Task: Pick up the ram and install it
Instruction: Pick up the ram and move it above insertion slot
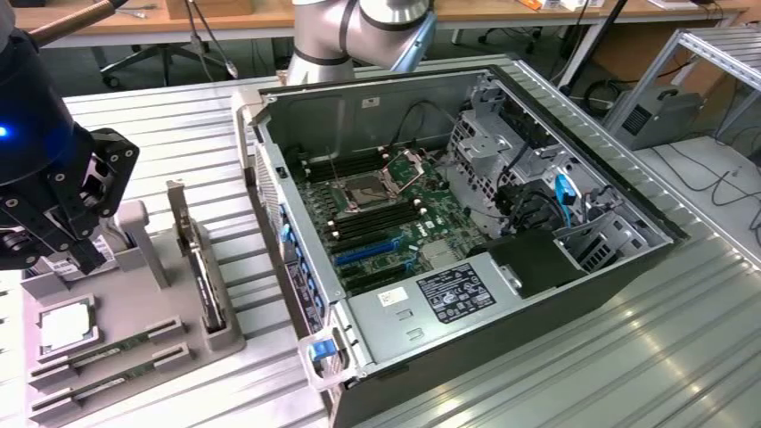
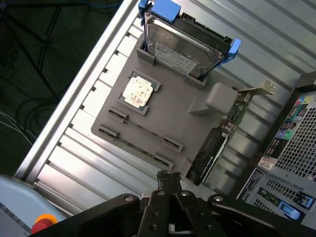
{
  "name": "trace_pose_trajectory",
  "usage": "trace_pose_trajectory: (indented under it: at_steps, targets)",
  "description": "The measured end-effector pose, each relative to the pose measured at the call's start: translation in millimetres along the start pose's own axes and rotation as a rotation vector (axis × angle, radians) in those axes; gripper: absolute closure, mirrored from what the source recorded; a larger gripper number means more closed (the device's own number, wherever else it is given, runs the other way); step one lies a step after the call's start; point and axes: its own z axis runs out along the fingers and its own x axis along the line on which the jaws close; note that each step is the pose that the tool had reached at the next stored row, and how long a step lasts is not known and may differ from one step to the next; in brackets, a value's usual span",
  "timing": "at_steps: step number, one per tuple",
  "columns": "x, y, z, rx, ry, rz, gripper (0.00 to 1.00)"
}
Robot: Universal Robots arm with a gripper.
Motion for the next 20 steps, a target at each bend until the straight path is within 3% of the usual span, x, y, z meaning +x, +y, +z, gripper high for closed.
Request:
trace_pose_trajectory:
  at_steps: [11, 14, 17, 20]
  targets:
    - [0.3, 0.1, 0.0, 0.0003, -0.0004, -0.001, 0.89]
    - [0.3, 0.2, 0.1, -0.0010, 0.0019, -0.053, 0.89]
    - [0.3, 0.2, 0.0, -0.0039, 0.0075, -0.156, 0.89]
    - [0.3, 0.2, 0.0, -0.0055, 0.0105, -0.213, 0.89]
